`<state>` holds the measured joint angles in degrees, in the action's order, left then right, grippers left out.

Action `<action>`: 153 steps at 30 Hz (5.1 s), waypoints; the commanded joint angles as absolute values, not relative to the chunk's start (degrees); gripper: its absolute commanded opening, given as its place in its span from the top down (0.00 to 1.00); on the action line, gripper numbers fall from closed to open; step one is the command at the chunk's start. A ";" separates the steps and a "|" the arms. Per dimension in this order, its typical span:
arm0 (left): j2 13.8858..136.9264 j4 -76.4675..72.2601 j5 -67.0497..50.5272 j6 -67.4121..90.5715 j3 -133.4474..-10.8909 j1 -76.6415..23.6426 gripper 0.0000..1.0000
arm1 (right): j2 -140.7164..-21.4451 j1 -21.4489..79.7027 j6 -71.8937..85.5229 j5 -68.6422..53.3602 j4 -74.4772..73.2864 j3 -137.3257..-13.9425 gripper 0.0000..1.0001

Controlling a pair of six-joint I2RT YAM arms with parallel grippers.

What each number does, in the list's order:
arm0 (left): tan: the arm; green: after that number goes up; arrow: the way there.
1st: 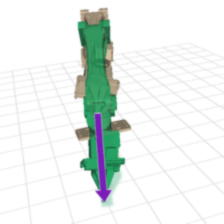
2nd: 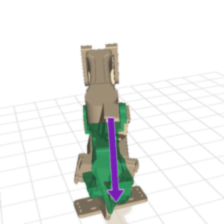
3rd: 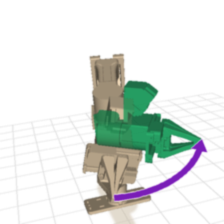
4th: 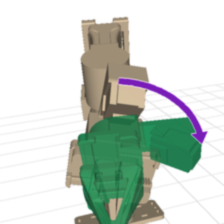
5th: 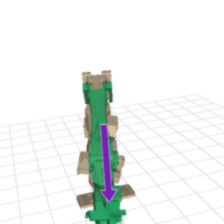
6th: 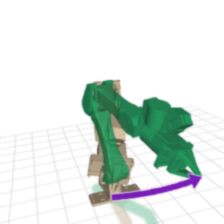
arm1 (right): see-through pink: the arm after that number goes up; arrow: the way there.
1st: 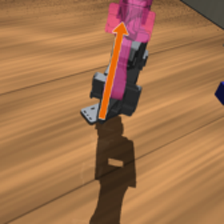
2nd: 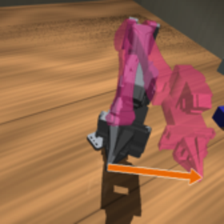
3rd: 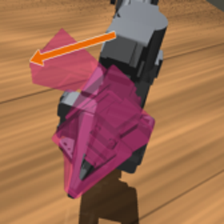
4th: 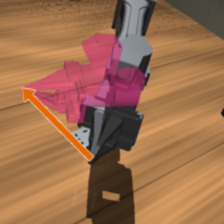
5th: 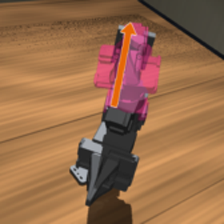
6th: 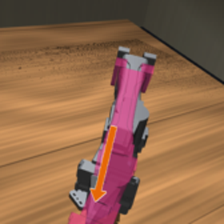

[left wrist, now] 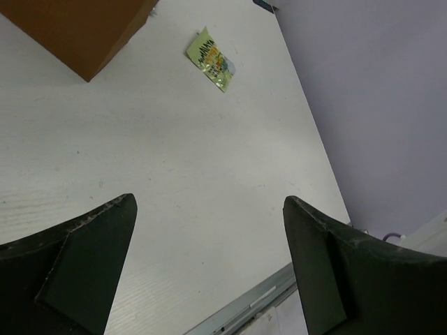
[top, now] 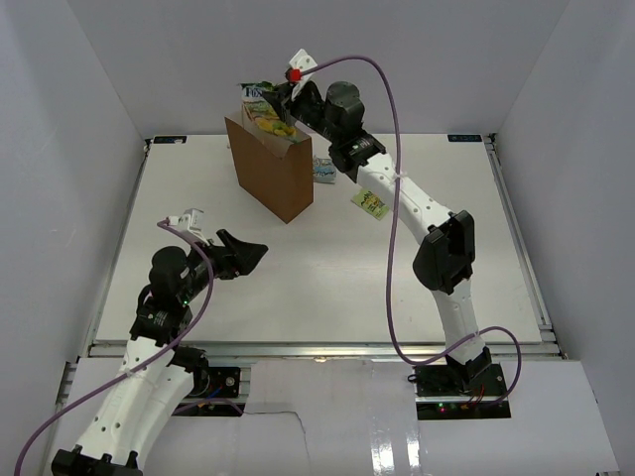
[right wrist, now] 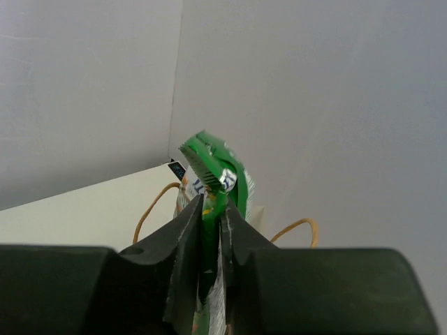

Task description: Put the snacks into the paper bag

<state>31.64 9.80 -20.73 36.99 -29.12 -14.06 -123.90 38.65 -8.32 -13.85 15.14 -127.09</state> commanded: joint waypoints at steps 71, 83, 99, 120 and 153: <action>85.27 31.83 1.51 43.87 -44.48 23.82 0.94 | -77.43 9.58 -14.77 -50.54 -8.88 -61.44 0.02; 76.91 19.96 -30.10 36.04 -38.68 22.24 1.00 | -77.52 9.58 -13.71 -51.85 -8.35 -60.91 0.02; 76.73 8.97 -49.39 32.87 -36.47 3.79 1.00 | -81.20 27.56 -2.05 -47.83 -3.52 -61.78 0.13; 76.29 -2.55 -46.58 43.50 -35.33 -15.29 1.00 | -100.11 49.04 23.82 -3.69 -6.15 -80.07 0.06; 50.56 -0.35 -32.29 36.13 -38.94 -16.96 0.09 | -95.28 36.31 -6.49 -41.11 -1.23 -88.40 0.92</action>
